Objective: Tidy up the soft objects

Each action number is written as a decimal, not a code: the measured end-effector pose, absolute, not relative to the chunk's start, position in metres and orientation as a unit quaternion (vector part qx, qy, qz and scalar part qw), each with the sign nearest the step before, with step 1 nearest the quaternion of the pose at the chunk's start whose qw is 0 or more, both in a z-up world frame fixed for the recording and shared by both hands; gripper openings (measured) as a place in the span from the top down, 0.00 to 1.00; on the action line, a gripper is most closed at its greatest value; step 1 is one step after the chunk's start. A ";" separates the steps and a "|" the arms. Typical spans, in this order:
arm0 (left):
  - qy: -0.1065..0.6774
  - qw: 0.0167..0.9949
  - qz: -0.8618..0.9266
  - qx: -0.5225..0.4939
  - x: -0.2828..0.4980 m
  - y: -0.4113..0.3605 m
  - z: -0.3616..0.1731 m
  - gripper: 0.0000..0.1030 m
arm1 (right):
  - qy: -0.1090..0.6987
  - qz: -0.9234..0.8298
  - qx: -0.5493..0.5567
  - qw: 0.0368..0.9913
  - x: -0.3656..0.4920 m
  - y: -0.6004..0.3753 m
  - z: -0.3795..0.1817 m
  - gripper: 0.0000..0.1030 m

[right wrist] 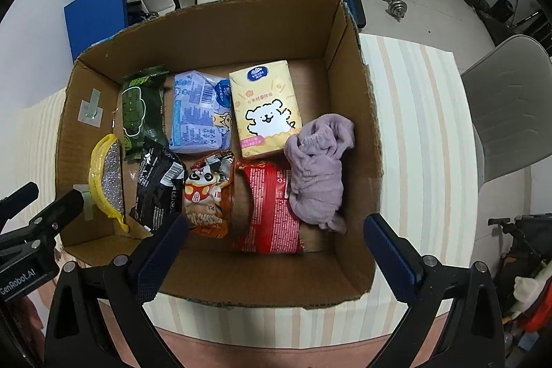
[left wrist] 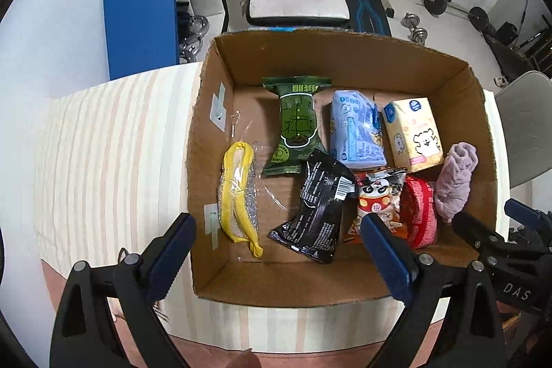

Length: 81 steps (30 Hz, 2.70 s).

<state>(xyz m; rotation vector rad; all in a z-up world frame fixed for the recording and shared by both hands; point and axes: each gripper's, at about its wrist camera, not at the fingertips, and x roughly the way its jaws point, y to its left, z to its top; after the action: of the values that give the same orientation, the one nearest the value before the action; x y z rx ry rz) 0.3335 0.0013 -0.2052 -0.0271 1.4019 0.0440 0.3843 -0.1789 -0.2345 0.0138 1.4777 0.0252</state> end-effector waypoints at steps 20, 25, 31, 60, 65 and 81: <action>0.539 0.842 0.027 -0.013 0.212 -0.012 -0.054 0.05 | 0.564 0.043 0.018 0.824 0.259 -0.187 -0.071 0.00; 0.523 0.852 0.023 -0.012 0.186 -0.014 -0.022 0.05 | 0.543 0.053 0.023 0.838 0.223 -0.188 -0.032 0.00; 0.509 0.860 0.016 -0.017 0.156 -0.016 0.009 0.05 | 0.520 0.058 0.022 0.852 0.185 -0.191 0.012 0.00; 0.470 0.882 0.029 -0.024 0.130 -0.010 0.047 0.05 | 0.480 0.038 0.009 0.877 0.149 -0.191 0.076 0.00; 0.465 0.884 0.029 -0.021 0.133 -0.013 0.049 0.05 | 0.476 0.030 0.008 0.879 0.155 -0.194 0.076 0.00; 0.463 0.886 0.024 -0.020 0.130 -0.015 0.054 0.05 | 0.466 0.028 0.008 0.884 0.157 -0.198 0.084 0.00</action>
<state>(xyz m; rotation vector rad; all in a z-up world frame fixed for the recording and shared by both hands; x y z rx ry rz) 0.1300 -0.0151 0.0542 -0.0407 0.9625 0.0493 0.1566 -0.1977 0.0843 0.0174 0.9692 0.0575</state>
